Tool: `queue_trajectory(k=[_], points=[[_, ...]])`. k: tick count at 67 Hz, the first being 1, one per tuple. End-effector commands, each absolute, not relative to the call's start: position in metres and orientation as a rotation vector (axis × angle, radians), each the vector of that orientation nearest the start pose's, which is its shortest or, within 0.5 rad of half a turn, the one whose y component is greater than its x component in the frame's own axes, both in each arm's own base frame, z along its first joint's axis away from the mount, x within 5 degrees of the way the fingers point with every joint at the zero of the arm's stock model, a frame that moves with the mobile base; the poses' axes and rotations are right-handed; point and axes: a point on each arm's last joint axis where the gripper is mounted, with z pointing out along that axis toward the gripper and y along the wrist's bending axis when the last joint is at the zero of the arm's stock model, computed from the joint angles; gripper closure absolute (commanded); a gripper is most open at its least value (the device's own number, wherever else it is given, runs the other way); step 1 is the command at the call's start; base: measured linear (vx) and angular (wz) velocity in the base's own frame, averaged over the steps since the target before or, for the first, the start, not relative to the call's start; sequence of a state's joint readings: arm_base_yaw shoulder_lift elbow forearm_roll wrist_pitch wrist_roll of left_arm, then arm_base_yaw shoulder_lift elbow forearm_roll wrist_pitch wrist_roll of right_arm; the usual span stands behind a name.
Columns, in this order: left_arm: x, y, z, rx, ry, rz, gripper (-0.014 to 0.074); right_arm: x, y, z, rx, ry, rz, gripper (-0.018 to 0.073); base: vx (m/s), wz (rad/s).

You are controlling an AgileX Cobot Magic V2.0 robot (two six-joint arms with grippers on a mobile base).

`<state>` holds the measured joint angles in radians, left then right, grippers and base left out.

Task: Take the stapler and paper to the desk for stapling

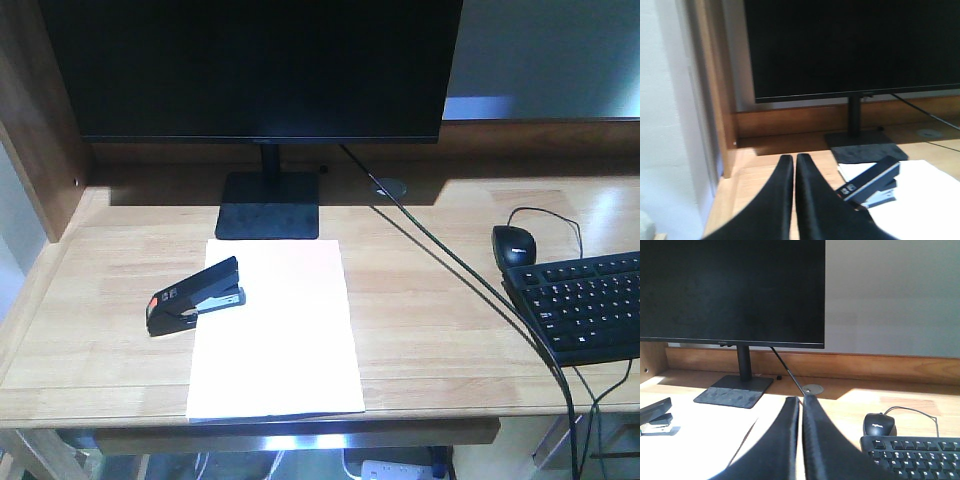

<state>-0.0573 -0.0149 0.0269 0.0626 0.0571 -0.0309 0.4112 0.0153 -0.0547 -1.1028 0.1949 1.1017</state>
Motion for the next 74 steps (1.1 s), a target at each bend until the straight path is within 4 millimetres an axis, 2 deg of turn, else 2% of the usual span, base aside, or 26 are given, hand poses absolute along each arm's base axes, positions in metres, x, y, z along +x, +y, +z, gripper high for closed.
queue_trajectory(k=[1,62,74], points=[[0.0564,-0.0022,0.1959,0.045,1.51,-0.014,0.0603,0.0543,0.0085,0.2337,-0.199,1.487,0.201,0.0568,0.0,0.0],[0.0565,-0.0021,0.1944,0.046,1.527,-0.012,0.0603,0.0542,0.0086,0.2337,-0.199,1.487,0.203,0.0568,0.0,0.0],[0.0565,-0.0021,0.1944,0.046,1.527,-0.012,0.0603,0.0547,0.0076,0.23,-0.087,1.543,0.302,0.0568,0.0,0.0]])
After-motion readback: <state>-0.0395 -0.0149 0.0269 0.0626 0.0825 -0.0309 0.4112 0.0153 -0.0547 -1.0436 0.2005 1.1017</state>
